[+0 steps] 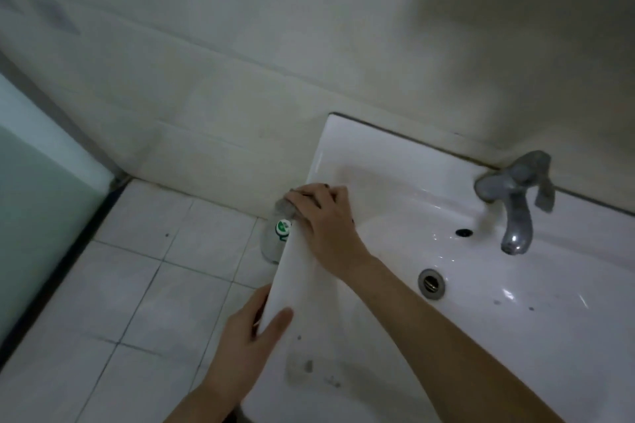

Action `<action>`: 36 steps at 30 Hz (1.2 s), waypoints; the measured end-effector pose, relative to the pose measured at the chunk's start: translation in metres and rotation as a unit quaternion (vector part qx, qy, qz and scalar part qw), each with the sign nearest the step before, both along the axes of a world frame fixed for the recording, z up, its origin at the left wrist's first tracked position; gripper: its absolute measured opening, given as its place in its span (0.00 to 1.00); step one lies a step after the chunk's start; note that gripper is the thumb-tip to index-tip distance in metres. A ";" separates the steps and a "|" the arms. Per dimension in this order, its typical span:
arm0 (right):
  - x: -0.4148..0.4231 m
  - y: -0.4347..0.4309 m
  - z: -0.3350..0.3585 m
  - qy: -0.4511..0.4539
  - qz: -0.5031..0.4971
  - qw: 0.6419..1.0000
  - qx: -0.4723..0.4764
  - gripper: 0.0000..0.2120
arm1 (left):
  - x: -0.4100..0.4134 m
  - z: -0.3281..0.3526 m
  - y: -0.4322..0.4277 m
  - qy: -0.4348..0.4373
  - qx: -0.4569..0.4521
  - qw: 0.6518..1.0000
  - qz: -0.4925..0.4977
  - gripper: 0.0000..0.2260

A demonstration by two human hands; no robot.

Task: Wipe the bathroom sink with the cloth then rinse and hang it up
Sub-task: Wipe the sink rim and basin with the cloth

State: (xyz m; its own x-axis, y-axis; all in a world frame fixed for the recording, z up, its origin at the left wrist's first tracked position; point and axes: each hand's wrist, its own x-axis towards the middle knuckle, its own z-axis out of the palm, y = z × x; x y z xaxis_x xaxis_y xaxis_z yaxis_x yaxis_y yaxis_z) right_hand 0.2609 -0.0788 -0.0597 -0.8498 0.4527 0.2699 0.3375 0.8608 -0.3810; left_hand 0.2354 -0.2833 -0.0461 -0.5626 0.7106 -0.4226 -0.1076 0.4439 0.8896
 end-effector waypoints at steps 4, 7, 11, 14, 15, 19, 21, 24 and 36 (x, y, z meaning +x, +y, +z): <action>-0.048 0.085 -0.002 0.011 -0.084 0.996 0.019 0.13 | 0.001 -0.008 -0.002 -0.021 0.006 0.999 0.024 0.14; -0.049 0.117 0.001 -0.026 -0.112 0.993 0.036 0.12 | 0.003 -0.015 0.000 -0.010 0.006 0.999 0.041 0.13; 0.033 0.157 0.003 -0.031 -0.216 0.973 0.071 0.13 | 0.002 -0.013 -0.003 -0.014 0.008 0.999 0.033 0.12; 0.103 0.178 -0.001 -0.049 -0.342 0.937 0.046 0.16 | 0.002 -0.010 -0.003 -0.008 0.014 1.000 0.022 0.12; 0.109 0.178 0.000 -0.047 -0.384 0.921 0.033 0.17 | 0.002 -0.010 -0.004 -0.005 0.012 1.000 0.018 0.12; 0.074 0.151 0.002 -0.054 -0.438 0.897 0.002 0.16 | 0.001 -0.010 -0.005 -0.011 0.015 1.000 0.011 0.11; 0.053 0.111 -0.011 -0.033 -0.289 0.957 -0.004 0.16 | 0.002 -0.009 -0.006 -0.013 0.018 1.000 0.009 0.11; 0.041 0.046 -0.036 -0.030 -0.199 0.978 -0.045 0.15 | 0.004 -0.009 -0.007 -0.005 0.022 1.000 -0.006 0.11; 0.145 -0.135 0.005 -0.109 -0.008 0.981 -0.161 0.17 | 0.004 -0.010 -0.004 0.041 0.008 0.999 -0.033 0.09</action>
State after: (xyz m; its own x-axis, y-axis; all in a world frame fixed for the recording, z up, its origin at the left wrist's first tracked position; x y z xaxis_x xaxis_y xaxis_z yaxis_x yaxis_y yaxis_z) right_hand 0.4061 -0.2134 -0.0550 -0.8636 0.4983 -0.0769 0.4535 0.7011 -0.5503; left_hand 0.2397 -0.2876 -0.0557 -0.5469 0.7532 -0.3655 -0.0062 0.4329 0.9014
